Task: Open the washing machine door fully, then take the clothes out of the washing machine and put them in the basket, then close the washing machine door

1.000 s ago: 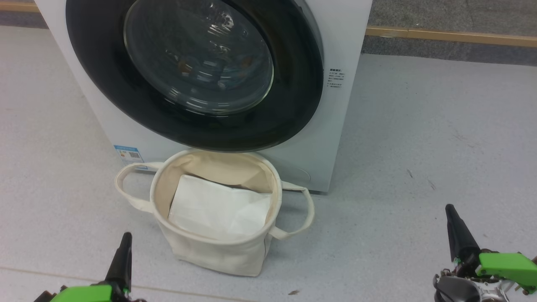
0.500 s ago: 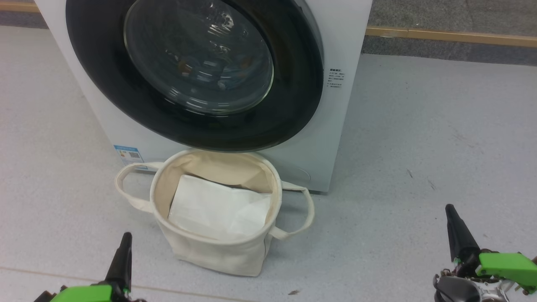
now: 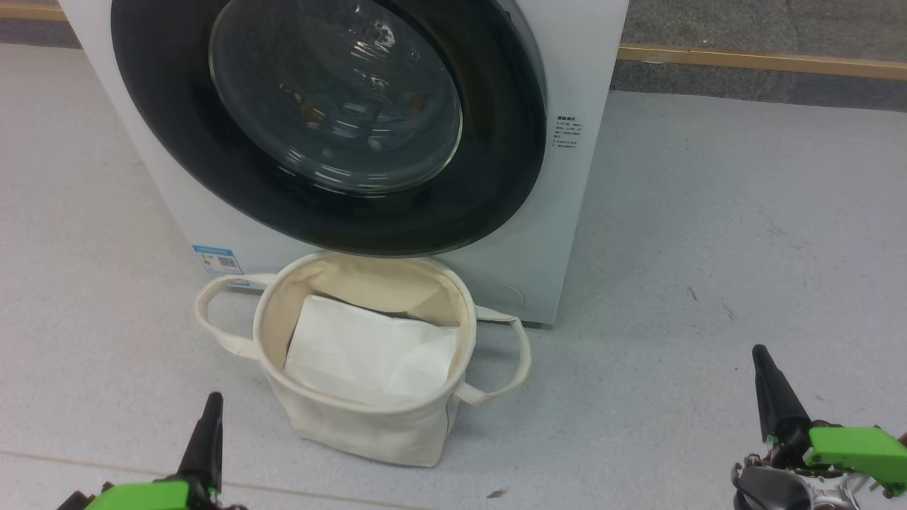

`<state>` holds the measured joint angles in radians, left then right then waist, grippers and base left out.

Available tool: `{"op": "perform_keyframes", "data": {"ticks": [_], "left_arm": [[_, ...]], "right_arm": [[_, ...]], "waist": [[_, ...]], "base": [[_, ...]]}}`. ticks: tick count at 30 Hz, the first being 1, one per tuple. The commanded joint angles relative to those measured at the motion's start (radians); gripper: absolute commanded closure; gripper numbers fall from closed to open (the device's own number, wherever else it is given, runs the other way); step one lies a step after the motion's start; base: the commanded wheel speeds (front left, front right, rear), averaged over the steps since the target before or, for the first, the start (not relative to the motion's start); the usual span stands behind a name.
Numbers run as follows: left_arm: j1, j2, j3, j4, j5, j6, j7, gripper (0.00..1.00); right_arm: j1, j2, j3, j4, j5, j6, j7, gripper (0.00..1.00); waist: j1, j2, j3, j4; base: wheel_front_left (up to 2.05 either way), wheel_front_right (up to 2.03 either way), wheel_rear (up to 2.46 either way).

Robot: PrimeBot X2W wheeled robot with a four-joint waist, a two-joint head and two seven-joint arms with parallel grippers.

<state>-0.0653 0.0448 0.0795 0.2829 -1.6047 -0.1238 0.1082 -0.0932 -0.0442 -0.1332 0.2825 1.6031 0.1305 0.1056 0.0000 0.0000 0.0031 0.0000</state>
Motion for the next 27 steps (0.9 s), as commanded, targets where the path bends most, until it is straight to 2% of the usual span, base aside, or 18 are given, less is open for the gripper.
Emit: {"op": "perform_keyframes", "data": {"ticks": [1,27], "left_arm": [[-0.043,0.005,0.034,-0.038,-0.004,-0.007,0.005,1.00],[-0.043,0.005,0.034,-0.038,-0.004,-0.007,0.005,1.00]], "right_arm": [[-0.015,-0.006,0.020,-0.038,0.006,0.000,0.007,1.00],[-0.015,-0.006,0.020,-0.038,0.006,0.000,0.007,1.00]], "waist": [[0.0000,0.0000,0.000,0.000],[0.0000,0.0000,0.000,0.000]], "base": [[0.00,0.00,0.00],[0.00,0.00,0.00]]}}
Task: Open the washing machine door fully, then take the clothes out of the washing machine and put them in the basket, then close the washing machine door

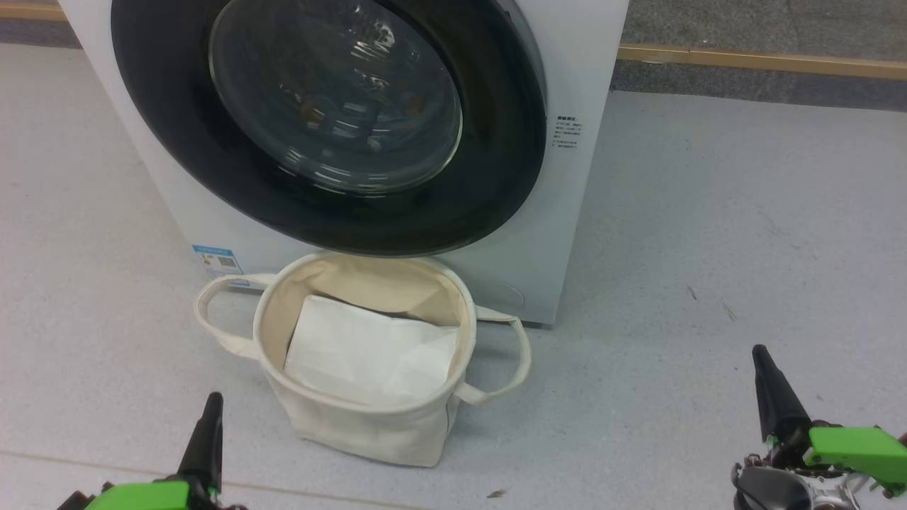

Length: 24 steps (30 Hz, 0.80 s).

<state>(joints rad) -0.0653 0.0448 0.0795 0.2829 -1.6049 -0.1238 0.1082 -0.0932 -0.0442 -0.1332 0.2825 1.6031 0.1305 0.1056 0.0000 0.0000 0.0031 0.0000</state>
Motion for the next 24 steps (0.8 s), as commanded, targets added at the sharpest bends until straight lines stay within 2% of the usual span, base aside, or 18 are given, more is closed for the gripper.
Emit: {"op": "perform_keyframes", "data": {"ticks": [1,18,19,22,23,24], "left_arm": [[-0.043,0.005,0.034,-0.038,-0.004,-0.007,0.005,1.00],[-0.043,0.005,0.034,-0.038,-0.004,-0.007,0.005,1.00],[0.000,0.000,0.000,0.000,0.000,0.000,0.000,0.00],[0.011,-0.001,-0.003,0.036,0.000,0.001,-0.001,0.00],[0.019,-0.002,-0.003,0.050,0.000,0.001,-0.001,1.00],[0.033,-0.003,-0.004,0.071,0.000,0.001,-0.001,0.00]], "right_arm": [[-0.015,-0.006,0.020,-0.038,0.006,0.000,0.007,1.00],[-0.015,-0.006,0.020,-0.038,0.006,0.000,0.007,1.00],[0.000,0.000,0.000,0.000,0.000,0.000,0.000,0.00],[0.005,0.003,0.002,0.039,0.000,0.000,-0.002,0.00],[0.012,0.005,0.003,0.053,0.000,0.000,-0.002,1.00],[0.025,0.007,0.003,0.074,0.000,0.000,-0.002,0.00]], "waist": [[0.0000,0.0000,0.000,0.000],[0.0000,0.0000,0.000,0.000],[0.0000,0.0000,0.000,0.000],[0.0000,0.0000,0.000,0.000],[0.0000,0.0000,0.000,0.000],[0.0000,0.0000,0.000,0.000]], "base": [[0.00,0.00,0.00],[0.00,0.00,0.00],[0.00,0.00,0.00],[0.00,0.00,0.00],[0.00,0.00,0.00],[0.00,0.00,0.00]]}}
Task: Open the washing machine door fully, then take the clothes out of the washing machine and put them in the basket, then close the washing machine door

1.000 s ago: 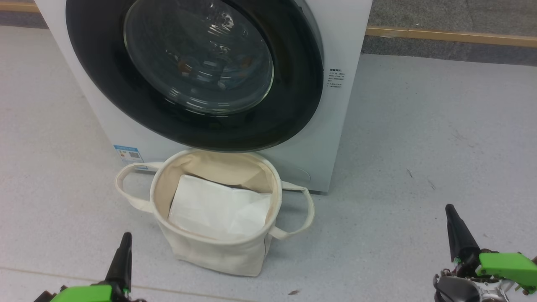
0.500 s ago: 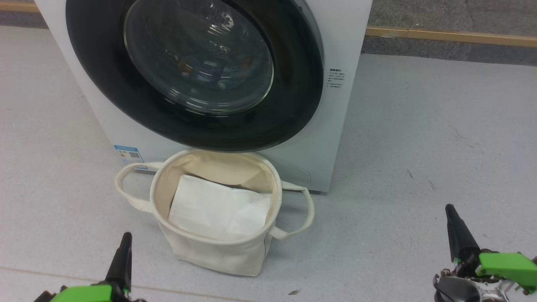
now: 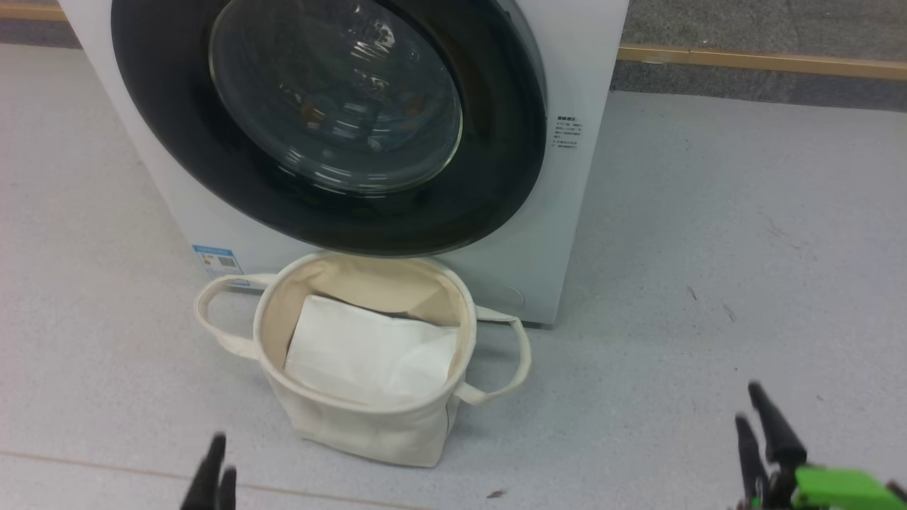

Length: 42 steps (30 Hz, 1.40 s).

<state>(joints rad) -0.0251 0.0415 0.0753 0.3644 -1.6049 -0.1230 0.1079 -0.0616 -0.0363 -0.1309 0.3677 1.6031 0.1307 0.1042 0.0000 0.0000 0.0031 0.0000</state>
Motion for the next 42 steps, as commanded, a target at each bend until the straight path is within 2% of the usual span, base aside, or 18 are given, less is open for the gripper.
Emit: {"op": "perform_keyframes", "data": {"ticks": [1,5,8,13,26,31,42], "left_arm": [[0.002,0.000,0.000,0.003,0.000,0.000,-0.001,0.00],[0.017,-0.002,0.001,0.028,0.004,0.000,-0.007,0.00],[0.009,-0.001,0.003,0.022,0.011,0.001,-0.019,0.00],[0.000,-0.001,0.006,0.012,0.025,0.003,-0.034,0.00],[-0.028,0.010,-0.008,-0.018,0.089,0.008,-0.069,0.00],[-0.041,0.023,-0.024,-0.028,0.142,0.013,-0.084,0.00],[-0.073,0.053,-0.066,-0.043,0.333,0.041,-0.117,0.00]], "right_arm": [[0.002,0.000,0.001,0.003,0.000,0.000,-0.001,0.00],[0.016,0.001,0.007,0.031,0.001,0.000,-0.008,0.00],[0.006,0.000,0.016,0.029,0.001,0.000,-0.019,0.00],[-0.005,0.000,0.027,0.026,-0.001,0.000,-0.034,0.00],[-0.036,-0.002,0.049,0.010,-0.038,0.000,-0.069,0.00],[-0.050,-0.002,0.058,-0.002,-0.086,0.000,-0.084,0.00],[-0.076,-0.004,0.090,-0.034,-0.244,0.000,-0.116,0.00]], "waist": [[0.0000,0.0000,0.000,0.000],[0.0002,0.0000,0.001,0.001],[0.0024,0.0000,-0.002,0.002],[0.0002,0.0000,-0.001,0.004],[0.0000,0.0000,0.000,0.010],[0.0000,0.0000,0.000,0.012],[0.0000,0.0000,-0.001,0.016]], "base": [[0.00,0.00,0.00],[0.00,0.00,0.00],[0.00,0.00,0.00],[0.00,0.00,0.00],[0.00,0.00,0.00],[0.00,0.00,0.00],[0.00,0.00,0.00]]}}
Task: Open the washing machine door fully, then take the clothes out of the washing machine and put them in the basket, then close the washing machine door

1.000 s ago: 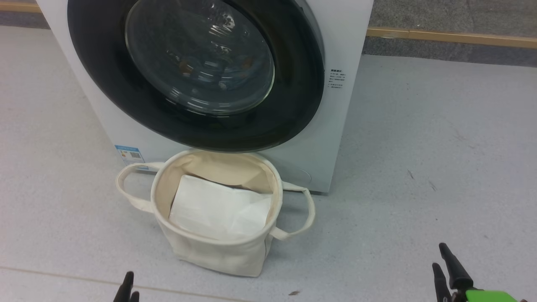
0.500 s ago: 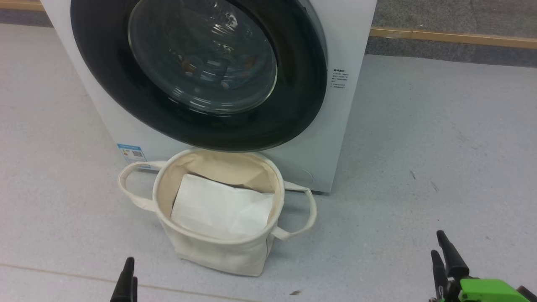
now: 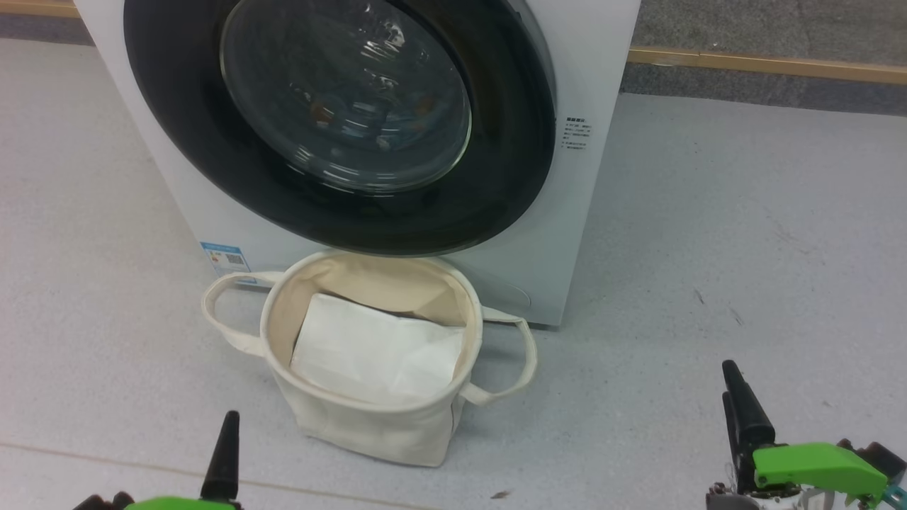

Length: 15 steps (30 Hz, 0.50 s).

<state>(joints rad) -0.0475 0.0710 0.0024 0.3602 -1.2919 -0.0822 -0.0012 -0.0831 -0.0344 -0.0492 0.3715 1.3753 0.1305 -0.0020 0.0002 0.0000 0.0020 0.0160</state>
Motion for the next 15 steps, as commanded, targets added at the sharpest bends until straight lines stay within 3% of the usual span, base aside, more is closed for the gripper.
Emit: {"op": "perform_keyframes", "data": {"ticks": [1,15], "left_arm": [[-0.053,0.025,0.002,-0.040,0.038,0.001,-0.011,0.00],[-0.098,0.057,-0.060,-0.048,0.295,0.032,-0.052,0.00]], "right_arm": [[-0.056,-0.006,0.010,-0.040,-0.024,0.000,-0.013,0.00],[-0.085,-0.007,0.057,-0.083,-0.339,0.000,-0.053,0.00]], "waist": [[-0.0001,0.0000,0.000,0.001],[-0.0001,0.0000,0.000,0.009]], "base": [[0.00,0.00,0.00],[0.00,0.00,0.00]]}}
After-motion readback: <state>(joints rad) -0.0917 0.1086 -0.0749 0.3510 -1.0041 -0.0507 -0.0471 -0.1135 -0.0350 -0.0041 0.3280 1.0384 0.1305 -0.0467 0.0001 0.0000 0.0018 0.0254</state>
